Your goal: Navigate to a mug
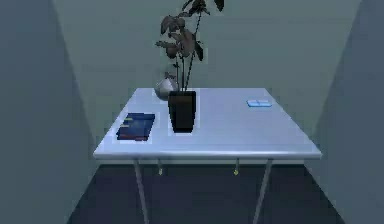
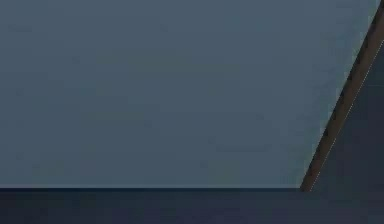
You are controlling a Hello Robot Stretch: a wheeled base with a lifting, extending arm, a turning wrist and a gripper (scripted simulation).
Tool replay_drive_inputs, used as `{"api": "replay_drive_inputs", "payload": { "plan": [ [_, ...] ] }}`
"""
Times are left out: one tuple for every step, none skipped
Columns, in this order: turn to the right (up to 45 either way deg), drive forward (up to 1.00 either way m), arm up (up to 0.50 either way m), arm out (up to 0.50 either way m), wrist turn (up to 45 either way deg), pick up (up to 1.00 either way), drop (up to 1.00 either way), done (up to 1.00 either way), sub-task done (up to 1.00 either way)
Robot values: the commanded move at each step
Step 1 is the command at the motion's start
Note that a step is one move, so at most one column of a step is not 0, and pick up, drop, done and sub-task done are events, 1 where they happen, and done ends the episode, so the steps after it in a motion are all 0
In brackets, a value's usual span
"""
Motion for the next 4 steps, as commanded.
{"api": "replay_drive_inputs", "payload": {
  "plan": [
    [45.0,0.0,0.0,0.0,0.0,0.0,0.0,0.0,0.0],
    [45.0,0.0,0.0,0.0,0.0,0.0,0.0,0.0,0.0],
    [45.0,0.0,0.0,0.0,0.0,0.0,0.0,0.0,0.0],
    [6.0,0.0,0.0,0.0,0.0,0.0,0.0,0.0,0.0]
  ]
}}
